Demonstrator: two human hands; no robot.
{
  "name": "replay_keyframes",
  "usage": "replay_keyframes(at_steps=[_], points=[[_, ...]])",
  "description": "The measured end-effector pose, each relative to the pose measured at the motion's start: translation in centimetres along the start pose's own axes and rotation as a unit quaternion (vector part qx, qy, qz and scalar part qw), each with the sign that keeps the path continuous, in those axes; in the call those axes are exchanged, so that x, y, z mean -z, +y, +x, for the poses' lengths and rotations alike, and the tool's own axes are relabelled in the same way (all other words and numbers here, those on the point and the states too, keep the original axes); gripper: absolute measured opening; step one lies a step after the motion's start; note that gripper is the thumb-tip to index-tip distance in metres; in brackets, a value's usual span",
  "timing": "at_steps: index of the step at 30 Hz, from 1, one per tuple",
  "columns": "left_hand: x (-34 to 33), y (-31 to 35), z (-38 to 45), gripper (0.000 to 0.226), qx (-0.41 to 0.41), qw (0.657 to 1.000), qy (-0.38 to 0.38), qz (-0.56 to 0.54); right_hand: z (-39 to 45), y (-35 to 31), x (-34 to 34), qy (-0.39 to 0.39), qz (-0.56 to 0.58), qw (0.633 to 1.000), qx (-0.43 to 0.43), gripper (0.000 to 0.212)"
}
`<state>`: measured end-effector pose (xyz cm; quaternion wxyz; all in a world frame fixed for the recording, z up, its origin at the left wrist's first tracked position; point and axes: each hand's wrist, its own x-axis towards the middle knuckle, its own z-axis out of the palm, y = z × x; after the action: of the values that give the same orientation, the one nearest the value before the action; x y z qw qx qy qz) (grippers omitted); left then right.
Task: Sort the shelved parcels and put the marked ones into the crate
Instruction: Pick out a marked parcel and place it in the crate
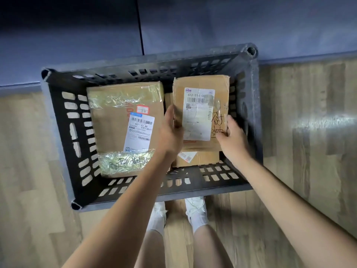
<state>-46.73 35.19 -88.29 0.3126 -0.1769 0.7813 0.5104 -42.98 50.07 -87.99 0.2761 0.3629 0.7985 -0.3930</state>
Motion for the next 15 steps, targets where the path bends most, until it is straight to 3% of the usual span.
replay_keyframes(at_steps=[9, 15], points=[[0.1, -0.9, 0.7, 0.063, -0.009, 1.000, 0.012, 0.005, 2.1, 0.3, -1.4, 0.019, -0.009, 1.000, -0.020, 0.066], [0.3, -0.8, 0.9, 0.065, -0.008, 1.000, -0.005, -0.005, 2.8, 0.2, -1.5, 0.012, -0.015, 0.999, -0.034, 0.065]])
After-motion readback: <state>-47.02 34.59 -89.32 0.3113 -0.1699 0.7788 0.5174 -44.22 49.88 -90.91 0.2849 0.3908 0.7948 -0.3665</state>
